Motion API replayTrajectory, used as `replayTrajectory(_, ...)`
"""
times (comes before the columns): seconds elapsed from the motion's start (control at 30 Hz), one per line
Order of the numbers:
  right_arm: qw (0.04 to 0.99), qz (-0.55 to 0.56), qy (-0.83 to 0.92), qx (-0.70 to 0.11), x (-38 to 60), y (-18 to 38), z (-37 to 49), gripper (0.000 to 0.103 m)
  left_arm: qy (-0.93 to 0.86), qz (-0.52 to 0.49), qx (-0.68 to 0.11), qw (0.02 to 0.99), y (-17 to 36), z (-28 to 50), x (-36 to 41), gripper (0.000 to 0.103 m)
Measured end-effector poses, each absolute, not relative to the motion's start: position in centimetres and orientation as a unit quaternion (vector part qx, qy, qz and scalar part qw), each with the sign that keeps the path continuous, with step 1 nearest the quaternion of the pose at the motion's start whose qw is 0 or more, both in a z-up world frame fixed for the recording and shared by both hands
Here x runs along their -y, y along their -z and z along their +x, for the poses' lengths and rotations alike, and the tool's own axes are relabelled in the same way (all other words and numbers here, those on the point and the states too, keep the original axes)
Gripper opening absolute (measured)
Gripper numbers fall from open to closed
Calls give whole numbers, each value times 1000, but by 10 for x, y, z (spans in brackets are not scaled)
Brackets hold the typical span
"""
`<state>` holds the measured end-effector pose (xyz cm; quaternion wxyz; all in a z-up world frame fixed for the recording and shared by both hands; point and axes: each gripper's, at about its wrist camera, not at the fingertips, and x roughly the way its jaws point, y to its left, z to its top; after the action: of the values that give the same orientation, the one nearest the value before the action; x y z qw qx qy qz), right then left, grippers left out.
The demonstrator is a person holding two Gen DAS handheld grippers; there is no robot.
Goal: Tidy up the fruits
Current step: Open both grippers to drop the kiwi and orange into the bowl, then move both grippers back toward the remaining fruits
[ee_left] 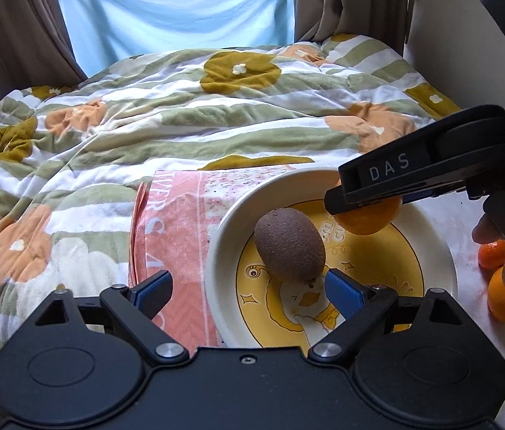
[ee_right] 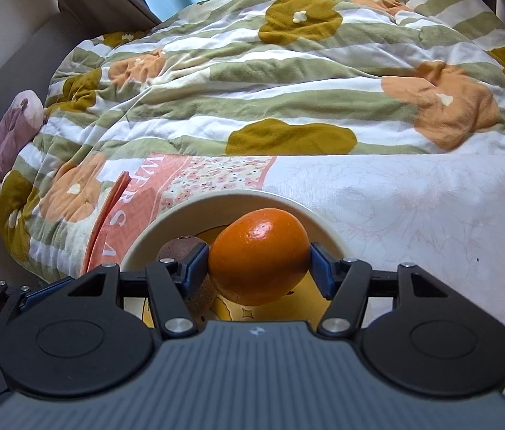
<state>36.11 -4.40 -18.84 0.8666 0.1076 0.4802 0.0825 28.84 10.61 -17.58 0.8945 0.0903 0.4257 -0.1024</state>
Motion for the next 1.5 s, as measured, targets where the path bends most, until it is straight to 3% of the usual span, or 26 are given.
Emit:
replayTrajectory(0.33,869,99,-82,-477,47,193,362,77,84,95,-421,898,174,284,-103,94)
replayTrajectory(0.43,868,93,-95,-478,47,187,358,103,84,103,-420,898,173,281,-100,94)
replayTrajectory(0.8,880,78,-90,-460,45,169,339,103,82,102,-410,903,160,268,-101,94)
replayTrajectory(1.5,926,54,-13,-374,73,76,230,103,116,84,-340,929,74,203,-98,95)
